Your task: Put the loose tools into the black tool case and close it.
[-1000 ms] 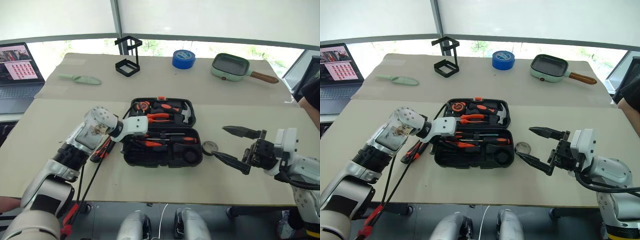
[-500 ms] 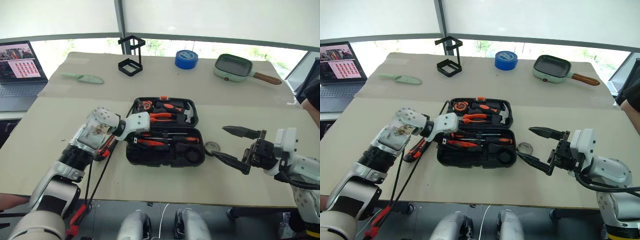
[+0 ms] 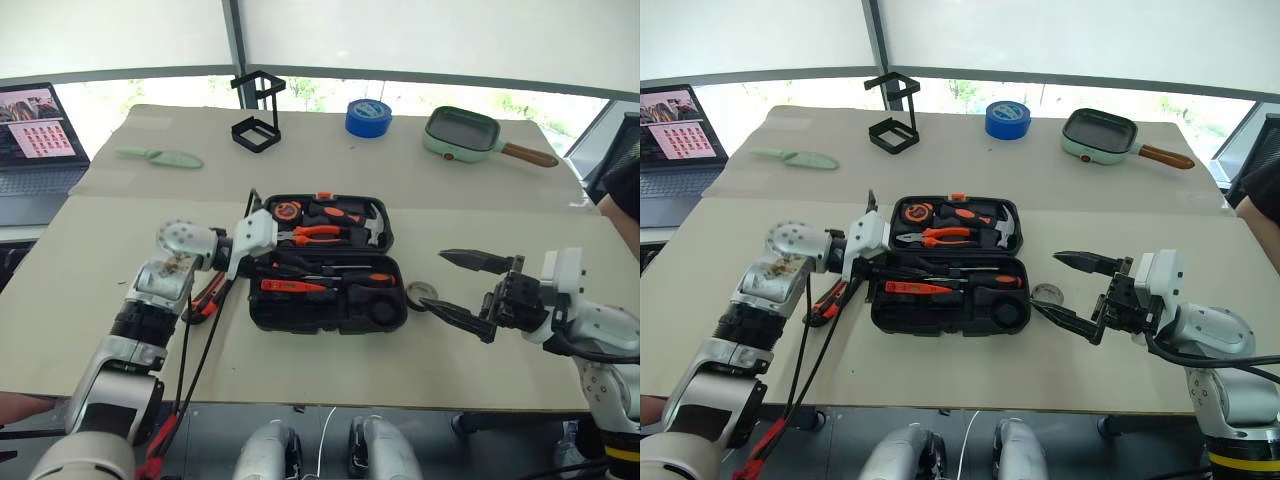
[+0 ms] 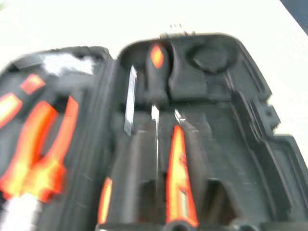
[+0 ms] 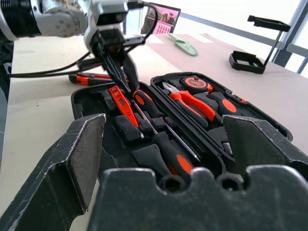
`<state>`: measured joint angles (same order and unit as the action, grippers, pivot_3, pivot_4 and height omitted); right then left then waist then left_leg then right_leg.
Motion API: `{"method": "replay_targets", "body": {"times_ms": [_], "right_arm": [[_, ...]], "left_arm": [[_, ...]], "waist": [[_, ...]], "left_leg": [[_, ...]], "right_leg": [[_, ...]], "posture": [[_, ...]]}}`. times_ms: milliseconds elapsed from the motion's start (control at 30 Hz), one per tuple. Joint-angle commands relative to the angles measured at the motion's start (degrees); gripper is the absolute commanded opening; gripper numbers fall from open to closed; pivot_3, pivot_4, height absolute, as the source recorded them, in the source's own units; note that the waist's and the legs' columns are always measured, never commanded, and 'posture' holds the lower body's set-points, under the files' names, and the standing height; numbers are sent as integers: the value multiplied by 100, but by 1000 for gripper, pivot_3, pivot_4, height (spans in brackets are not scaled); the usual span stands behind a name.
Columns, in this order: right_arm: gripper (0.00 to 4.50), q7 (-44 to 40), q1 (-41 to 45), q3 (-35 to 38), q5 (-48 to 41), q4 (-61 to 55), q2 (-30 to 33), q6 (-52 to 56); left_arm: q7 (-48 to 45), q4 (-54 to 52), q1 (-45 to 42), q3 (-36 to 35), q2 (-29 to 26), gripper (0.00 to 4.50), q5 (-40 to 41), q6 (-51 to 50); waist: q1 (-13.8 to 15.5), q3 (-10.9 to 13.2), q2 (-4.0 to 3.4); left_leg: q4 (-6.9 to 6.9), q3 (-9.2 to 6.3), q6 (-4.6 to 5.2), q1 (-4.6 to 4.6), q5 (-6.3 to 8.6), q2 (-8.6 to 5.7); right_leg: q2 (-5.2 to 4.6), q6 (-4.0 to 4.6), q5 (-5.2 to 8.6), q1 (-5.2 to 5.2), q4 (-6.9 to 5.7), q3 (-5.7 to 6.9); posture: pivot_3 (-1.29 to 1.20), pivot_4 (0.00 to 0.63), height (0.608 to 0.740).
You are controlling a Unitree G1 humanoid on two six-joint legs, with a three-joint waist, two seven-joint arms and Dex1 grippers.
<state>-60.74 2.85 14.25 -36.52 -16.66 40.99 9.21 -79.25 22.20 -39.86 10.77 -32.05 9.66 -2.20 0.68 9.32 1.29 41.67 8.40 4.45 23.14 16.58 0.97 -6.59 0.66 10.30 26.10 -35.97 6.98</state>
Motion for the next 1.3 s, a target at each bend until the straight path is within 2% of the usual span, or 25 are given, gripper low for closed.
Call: {"method": "replay_targets", "body": {"times_ms": [33, 300, 567, 700, 733, 833, 1000, 1033, 1067, 1167, 1233, 1300], "right_arm": [[4500, 16, 8, 59, 12, -86, -54, -87], [4500, 60, -159, 73, -1, -251, -116, -21], [4500, 50, -219, 108, -24, -288, -56, 28], [4500, 20, -169, 103, -19, -241, -36, 19], [4500, -4, -154, 88, -5, -219, -33, 2], [4500, -50, -83, 73, 23, -159, -55, -86], [4500, -116, 7, 190, 90, -33, -172, -442], [4500, -141, 11, 195, 137, 4, -181, -547], [4500, -160, 10, 197, 165, 29, -186, -616], [4500, -351, -79, 164, 238, 176, -202, -855], [4500, -572, -165, 104, 419, 341, -201, -1207], [4500, -705, -206, 52, 506, 487, -237, -1452]], "left_arm": [[83, 62, -11, -103, 30, 24, 24, 297], [156, 393, 207, 83, 118, 24, -215, 607], [385, 518, 391, 169, 216, 24, -390, 508], [347, 251, 512, -28, 179, 24, -106, 337], [421, 42, 538, -273, 235, 24, 212, 117], [726, -635, 660, -1031, 254, 675, 1007, -263], [1261, -1758, 1611, -2274, -409, 2543, 1727, -958], [1334, -1911, 1819, -2450, -521, 3013, 1846, -1121], [1391, -2024, 1949, -2544, -586, 3285, 1937, -1237], [1440, -2169, 3385, -3506, -1024, 4340, 1853, -1170], [1385, -2298, 4433, -4058, -1205, 4425, 1754, -1081], [1449, -2371, 5082, -4475, -1233, 4425, 1767, -994]], "waist": [[5, 0, 0], [18, 0, 0], [18, -8, -13], [9, -15, -26], [6, -15, -26], [-5, -14, -24], [-58, -12, -20], [-76, -12, -22], [-79, -12, -23], [-70, -11, -24], [-120, -12, -23], [-133, -11, -20]], "left_leg": [[0, 0, 0, 0, 0, 0], [1, 0, 6, 2, 3, -2], [1, -1, 12, -19, 8, -2], [1, -1, 21, -31, 14, -2], [1, -2, 23, -31, 15, -2], [1, -2, 23, -25, 15, -1], [0, -6, 11, -11, 8, 2], [-6, -5, 9, -17, 7, 1], [-15, -2, 8, -26, 7, 0], [-19, -2, 9, -27, 7, -4], [-26, 3, 7, -30, 9, -4], [-38, 2, 3, -30, 11, -3]], "right_leg": [[-1, 0, 0, 0, 0, 1], [-6, -1, -2, -1, 3, 1], [-11, -7, 1, -20, 3, -2], [-25, -18, 6, -33, 3, -2], [-29, -18, 5, -33, 3, -1], [-31, -17, 4, -26, 1, -2], [-39, -4, -4, -5, -2, -7], [-39, -4, -3, -8, -4, -6], [-37, -4, -2, -11, -2, -7], [-35, -22, 8, -15, 2, -2], [-37, -24, 10, -14, 9, -6], [-49, -31, 15, -12, 20, -6]], "posture": [[0, 150, 740], [0, 150, 740], [0, 150, 740], [0, 150, 740], [0, 150, 740], [0, 150, 740], [0, 150, 740], [0, 150, 740], [0, 150, 740], [0, 150, 740], [0, 150, 740], [0, 150, 740]]}}
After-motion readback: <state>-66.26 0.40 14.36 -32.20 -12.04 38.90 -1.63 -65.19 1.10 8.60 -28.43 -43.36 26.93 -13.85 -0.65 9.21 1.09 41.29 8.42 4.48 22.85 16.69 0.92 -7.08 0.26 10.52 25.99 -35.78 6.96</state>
